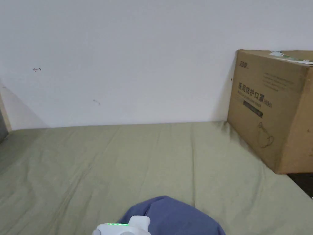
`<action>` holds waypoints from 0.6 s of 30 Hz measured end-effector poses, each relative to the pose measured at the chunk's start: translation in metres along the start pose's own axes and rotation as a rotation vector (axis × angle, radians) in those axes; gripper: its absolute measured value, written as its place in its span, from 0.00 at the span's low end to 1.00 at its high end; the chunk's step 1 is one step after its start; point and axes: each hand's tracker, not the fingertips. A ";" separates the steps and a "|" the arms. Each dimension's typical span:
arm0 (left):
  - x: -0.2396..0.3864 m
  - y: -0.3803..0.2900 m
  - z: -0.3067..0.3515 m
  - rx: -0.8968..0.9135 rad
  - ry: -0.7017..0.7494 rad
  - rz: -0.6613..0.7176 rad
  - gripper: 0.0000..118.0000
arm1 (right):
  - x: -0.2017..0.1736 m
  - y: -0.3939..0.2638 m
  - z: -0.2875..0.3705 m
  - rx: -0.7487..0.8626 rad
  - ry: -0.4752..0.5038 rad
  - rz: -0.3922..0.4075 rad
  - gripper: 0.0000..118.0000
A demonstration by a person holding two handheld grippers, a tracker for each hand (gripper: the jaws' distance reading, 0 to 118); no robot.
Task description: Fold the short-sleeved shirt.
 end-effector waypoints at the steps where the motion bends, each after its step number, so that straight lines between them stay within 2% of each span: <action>1: -0.003 0.005 0.017 0.048 -0.026 -0.009 0.98 | 0.000 0.002 -0.001 0.001 -0.003 -0.005 0.00; 6: -0.012 -0.004 0.126 0.318 -0.030 -0.065 0.97 | -0.017 0.021 0.008 0.106 0.023 0.001 0.00; 9: -0.018 -0.044 0.190 0.522 -0.013 -0.052 0.97 | -0.029 0.029 0.020 0.201 0.064 -0.005 0.00; 11: -0.018 -0.080 0.220 0.695 0.044 -0.040 0.92 | -0.037 0.029 0.026 0.268 0.073 0.008 0.00; 12: -0.016 -0.098 0.230 0.762 0.083 -0.046 0.79 | -0.041 0.027 0.029 0.304 0.074 0.016 0.00; 13: -0.014 -0.116 0.239 0.823 0.131 -0.062 0.60 | -0.046 0.025 0.032 0.332 0.072 0.025 0.00; 15: -0.007 -0.145 0.249 0.877 0.252 -0.090 0.00 | -0.053 0.022 0.037 0.376 0.051 0.029 0.00; 16: -0.004 -0.163 0.250 0.928 0.356 -0.071 0.00 | -0.057 0.021 0.040 0.387 0.047 0.028 0.00; 18: -0.003 -0.187 0.254 1.000 0.380 -0.007 0.00 | -0.062 0.019 0.045 0.408 0.051 0.022 0.00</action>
